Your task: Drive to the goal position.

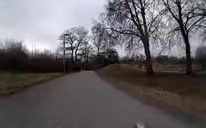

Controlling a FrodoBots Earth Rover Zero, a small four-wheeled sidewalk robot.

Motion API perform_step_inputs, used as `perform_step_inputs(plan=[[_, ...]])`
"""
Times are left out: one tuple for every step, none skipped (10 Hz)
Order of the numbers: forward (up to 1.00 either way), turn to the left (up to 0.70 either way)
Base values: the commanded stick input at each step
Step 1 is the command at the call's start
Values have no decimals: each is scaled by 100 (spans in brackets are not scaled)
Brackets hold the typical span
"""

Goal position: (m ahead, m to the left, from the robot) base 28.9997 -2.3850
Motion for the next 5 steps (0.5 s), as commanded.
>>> perform_step_inputs(plan=[[70,16],[70,35],[70,35],[70,35],[70,35]])
